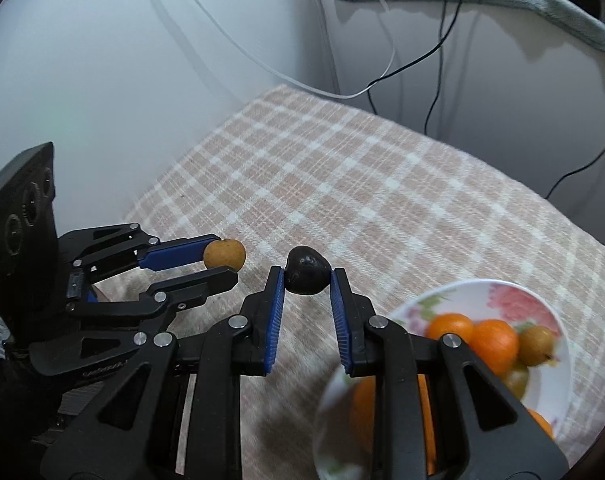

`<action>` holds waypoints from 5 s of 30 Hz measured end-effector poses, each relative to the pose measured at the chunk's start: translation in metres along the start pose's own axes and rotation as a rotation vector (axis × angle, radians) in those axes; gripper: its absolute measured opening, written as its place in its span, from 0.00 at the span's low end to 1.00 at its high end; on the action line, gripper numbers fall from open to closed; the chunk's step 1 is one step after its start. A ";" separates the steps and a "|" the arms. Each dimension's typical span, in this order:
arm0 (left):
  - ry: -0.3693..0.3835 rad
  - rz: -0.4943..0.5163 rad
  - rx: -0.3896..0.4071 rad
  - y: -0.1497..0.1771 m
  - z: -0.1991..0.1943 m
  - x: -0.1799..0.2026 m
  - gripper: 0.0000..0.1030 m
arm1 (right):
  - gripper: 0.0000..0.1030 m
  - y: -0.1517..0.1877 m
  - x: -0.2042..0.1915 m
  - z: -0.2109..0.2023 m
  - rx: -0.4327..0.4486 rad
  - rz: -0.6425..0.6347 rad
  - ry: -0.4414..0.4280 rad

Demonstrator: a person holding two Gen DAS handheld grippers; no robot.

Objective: Organize fruits

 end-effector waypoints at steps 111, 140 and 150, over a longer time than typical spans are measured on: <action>0.096 0.043 0.094 -0.021 -0.031 0.117 0.79 | 0.78 0.076 0.077 -0.157 0.343 0.137 0.196; -0.051 -0.003 0.091 0.000 -0.053 0.094 0.79 | 1.00 0.115 0.038 -0.192 0.492 0.168 0.484; -0.051 -0.003 0.105 0.001 -0.063 0.098 0.79 | 1.00 0.118 0.032 -0.192 0.488 0.155 0.493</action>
Point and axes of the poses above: each gripper's, at about its wrist camera, not at the fingertips, and z roughly the way its jaws point, x to its right, y to its underside, the point moved 7 cm from there along z, roughly the way its jaws point, and after that the axes turned 15 degrees about -y, right-handed, at the moved point
